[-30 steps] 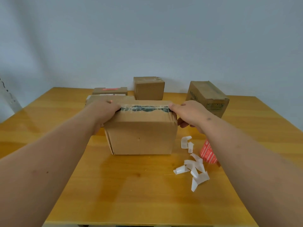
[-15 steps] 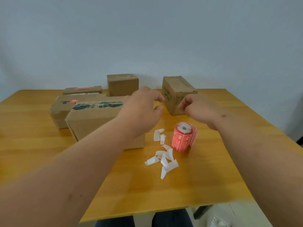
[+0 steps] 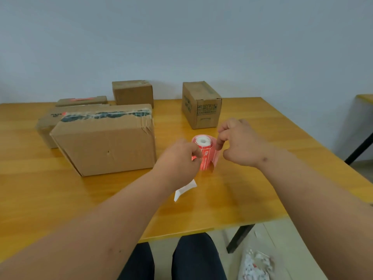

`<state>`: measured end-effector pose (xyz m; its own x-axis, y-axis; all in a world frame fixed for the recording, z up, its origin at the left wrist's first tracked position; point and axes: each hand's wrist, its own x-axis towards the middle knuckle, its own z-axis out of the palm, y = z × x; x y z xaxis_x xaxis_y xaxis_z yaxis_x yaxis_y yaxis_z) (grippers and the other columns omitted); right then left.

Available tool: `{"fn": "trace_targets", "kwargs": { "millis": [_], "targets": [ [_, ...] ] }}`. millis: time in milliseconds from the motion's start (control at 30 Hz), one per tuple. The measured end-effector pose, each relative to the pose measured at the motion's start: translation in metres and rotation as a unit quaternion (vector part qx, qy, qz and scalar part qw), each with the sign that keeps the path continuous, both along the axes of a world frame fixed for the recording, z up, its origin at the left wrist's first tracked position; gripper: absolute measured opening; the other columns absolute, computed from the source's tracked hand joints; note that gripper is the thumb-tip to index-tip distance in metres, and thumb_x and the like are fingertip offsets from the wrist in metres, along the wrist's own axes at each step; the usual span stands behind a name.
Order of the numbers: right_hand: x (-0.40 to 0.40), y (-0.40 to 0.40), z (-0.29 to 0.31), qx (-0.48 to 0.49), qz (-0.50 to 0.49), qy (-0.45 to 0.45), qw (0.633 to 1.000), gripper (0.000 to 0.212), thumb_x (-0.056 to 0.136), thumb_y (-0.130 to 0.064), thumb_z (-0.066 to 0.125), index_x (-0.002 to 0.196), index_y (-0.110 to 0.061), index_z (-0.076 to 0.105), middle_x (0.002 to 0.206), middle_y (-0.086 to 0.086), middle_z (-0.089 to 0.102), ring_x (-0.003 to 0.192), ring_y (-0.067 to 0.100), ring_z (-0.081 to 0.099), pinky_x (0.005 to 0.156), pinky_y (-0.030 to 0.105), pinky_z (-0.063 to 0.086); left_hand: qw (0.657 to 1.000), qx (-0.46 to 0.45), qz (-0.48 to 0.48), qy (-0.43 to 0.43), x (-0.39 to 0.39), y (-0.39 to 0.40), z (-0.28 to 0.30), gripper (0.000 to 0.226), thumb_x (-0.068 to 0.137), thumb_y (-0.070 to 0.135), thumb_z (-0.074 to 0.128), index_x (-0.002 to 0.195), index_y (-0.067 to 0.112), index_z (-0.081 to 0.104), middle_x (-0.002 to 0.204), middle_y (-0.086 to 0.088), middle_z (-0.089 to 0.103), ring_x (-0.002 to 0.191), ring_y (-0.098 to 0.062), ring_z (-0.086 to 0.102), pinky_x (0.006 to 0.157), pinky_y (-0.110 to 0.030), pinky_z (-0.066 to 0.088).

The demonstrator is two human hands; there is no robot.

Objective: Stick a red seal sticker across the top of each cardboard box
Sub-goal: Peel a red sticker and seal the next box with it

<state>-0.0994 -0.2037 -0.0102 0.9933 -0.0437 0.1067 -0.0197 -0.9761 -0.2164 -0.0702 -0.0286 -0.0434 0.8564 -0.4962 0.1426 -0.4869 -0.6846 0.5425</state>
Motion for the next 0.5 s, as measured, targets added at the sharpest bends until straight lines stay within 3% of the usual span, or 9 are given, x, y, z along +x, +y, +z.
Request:
{"fn": "trace_targets", "kwargs": {
  "millis": [200,300,400,500],
  "targets": [
    [0.005,0.006,-0.011,-0.027,0.018,-0.027,0.999,0.010,0.085,-0.020,0.067,0.094,-0.019,0.072,0.120,-0.003,0.049,0.118,0.023,0.032,0.098,0.036,0.038,0.999,-0.038,0.011,0.018,-0.002,0.001,-0.009,0.019,0.092,0.025,0.062,0.110,0.023,0.066,0.106,0.004,0.053,0.088,-0.013,0.053,0.074,-0.024,0.042],
    [0.006,0.016,-0.011,0.027,0.045,-0.026,0.998,0.005,0.084,-0.018,0.070,0.088,-0.022,0.072,0.122,-0.006,0.047,0.120,0.020,0.030,0.098,0.030,0.033,0.997,-0.070,0.006,0.033,-0.002,0.001,-0.009,0.026,0.089,0.030,0.066,0.114,0.024,0.065,0.101,0.009,0.050,0.082,-0.008,0.049,0.072,-0.022,0.040],
    [0.005,0.025,-0.007,0.096,0.062,-0.025,0.993,0.005,0.084,-0.018,0.071,0.082,-0.022,0.070,0.126,-0.008,0.047,0.123,0.015,0.028,0.091,0.020,0.024,0.995,-0.090,0.013,0.028,0.000,0.001,-0.007,0.004,0.089,0.029,0.066,0.091,0.030,0.063,0.091,0.011,0.054,0.074,-0.005,0.049,0.062,-0.021,0.038],
    [0.006,0.027,-0.002,0.140,0.070,-0.013,0.988,0.004,0.083,-0.023,0.073,0.086,-0.023,0.071,0.126,-0.009,0.048,0.124,0.013,0.029,0.092,0.021,0.020,0.989,-0.130,0.028,0.058,0.005,0.007,-0.007,0.016,0.092,0.027,0.065,0.076,0.025,0.064,0.068,0.008,0.060,0.056,-0.006,0.050,0.052,-0.023,0.041]
  ]
}}
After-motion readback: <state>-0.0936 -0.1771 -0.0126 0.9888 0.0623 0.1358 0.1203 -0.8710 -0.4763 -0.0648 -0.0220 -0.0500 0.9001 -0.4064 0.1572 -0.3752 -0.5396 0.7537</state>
